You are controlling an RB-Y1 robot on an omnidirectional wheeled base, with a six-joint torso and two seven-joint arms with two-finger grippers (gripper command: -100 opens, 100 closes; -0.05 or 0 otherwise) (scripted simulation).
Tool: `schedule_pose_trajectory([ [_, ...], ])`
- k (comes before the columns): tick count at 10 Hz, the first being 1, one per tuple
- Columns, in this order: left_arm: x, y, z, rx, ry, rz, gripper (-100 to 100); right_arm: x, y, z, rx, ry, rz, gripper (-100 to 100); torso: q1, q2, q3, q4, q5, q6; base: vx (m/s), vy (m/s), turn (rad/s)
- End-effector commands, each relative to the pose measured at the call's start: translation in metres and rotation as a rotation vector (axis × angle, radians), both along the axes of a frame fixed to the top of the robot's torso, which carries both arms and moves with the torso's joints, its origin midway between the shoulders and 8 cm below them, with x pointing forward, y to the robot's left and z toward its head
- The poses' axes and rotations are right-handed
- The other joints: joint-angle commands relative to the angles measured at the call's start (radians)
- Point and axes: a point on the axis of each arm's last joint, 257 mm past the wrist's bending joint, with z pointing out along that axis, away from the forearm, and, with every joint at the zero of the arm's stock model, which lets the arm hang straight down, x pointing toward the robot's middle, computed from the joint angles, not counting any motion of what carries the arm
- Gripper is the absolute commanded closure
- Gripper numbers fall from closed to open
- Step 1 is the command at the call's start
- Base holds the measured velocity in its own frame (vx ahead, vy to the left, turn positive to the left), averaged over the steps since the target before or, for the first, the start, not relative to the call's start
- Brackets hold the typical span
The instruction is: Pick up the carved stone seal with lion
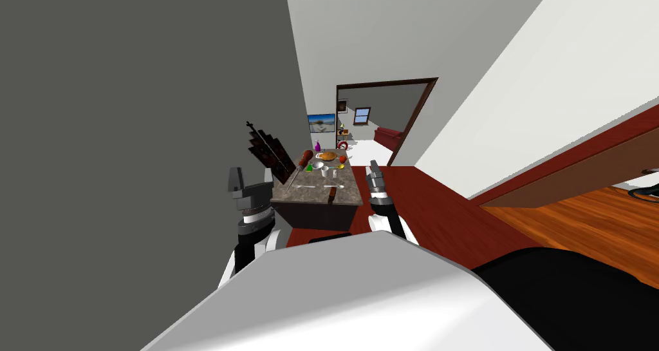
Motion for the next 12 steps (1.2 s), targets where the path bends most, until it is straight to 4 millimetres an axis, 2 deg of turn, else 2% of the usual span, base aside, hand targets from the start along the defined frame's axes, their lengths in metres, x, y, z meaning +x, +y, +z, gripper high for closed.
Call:
schedule_pose_trajectory([
  [1,0.000,0.000,0.000,0.000,0.000,0.000,0,0.008,0.001,-0.005,-0.056,0.037,-0.003,-100,0.000,0.000,0.000,0.000,0.000,0.000,0.005,0.005,-0.090],
  [12,0.000,0.000,0.000,0.000,0.000,0.000,0,0.054,-0.007,-0.034,-0.267,0.230,-0.082,-100,0.001,-0.001,0.000,0.000,0.000,0.000,0.007,0.013,-0.056],
])
